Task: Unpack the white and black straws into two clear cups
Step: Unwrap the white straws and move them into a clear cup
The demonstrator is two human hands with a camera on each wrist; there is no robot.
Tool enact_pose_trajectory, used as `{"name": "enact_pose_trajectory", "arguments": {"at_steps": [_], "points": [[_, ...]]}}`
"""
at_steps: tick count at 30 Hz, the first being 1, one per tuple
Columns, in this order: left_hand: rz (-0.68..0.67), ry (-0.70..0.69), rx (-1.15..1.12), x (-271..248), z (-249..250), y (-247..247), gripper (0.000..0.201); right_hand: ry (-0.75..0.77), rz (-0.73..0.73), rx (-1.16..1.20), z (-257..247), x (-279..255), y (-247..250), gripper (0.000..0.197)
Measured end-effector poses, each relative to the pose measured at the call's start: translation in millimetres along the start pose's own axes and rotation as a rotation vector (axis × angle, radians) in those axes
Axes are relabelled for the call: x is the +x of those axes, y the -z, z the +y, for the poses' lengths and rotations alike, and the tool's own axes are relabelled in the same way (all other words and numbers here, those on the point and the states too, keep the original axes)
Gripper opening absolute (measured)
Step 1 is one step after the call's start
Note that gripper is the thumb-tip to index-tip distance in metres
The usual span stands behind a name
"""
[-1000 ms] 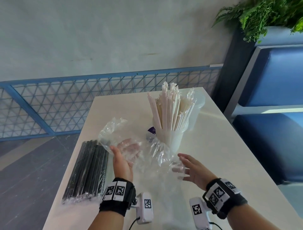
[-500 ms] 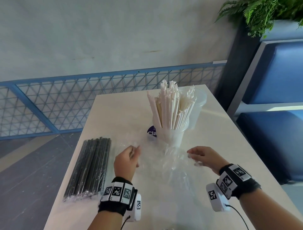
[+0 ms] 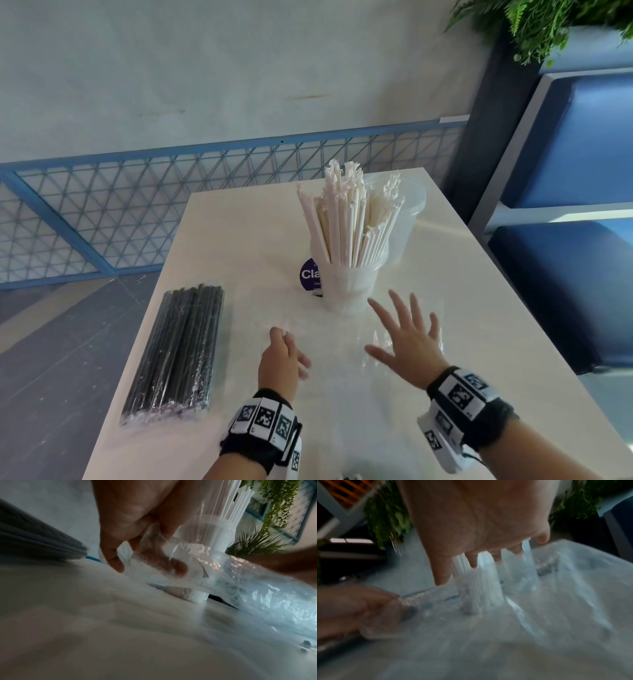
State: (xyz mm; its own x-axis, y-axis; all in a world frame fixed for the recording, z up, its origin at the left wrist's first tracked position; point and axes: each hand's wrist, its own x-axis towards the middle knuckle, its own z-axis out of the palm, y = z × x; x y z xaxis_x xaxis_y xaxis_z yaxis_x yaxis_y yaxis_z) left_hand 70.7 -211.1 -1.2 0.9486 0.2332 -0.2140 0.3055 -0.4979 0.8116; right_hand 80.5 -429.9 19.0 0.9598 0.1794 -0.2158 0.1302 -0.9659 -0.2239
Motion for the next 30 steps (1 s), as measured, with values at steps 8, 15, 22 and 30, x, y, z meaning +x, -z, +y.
{"name": "enact_pose_trajectory", "arguments": {"at_steps": [8, 15, 22, 30], "points": [[0.064, -0.396, 0.800, -4, -1, -19, 0.097, -0.111, -0.378, -0.060, 17, 17, -40, 0.095], [-0.662, -0.322, 1.098, 9, -3, -48, 0.092, -0.077, -0.432, -0.033, 14, 26, -46, 0.094], [-0.760, -0.310, 1.168, 31, -13, -28, 0.111, 0.028, -0.530, -0.179, 61, 18, -21, 0.132], [-0.702, -0.336, 1.115, 32, 3, -12, 0.127, -0.006, -0.500, -0.124, 61, 10, -2, 0.150]]}}
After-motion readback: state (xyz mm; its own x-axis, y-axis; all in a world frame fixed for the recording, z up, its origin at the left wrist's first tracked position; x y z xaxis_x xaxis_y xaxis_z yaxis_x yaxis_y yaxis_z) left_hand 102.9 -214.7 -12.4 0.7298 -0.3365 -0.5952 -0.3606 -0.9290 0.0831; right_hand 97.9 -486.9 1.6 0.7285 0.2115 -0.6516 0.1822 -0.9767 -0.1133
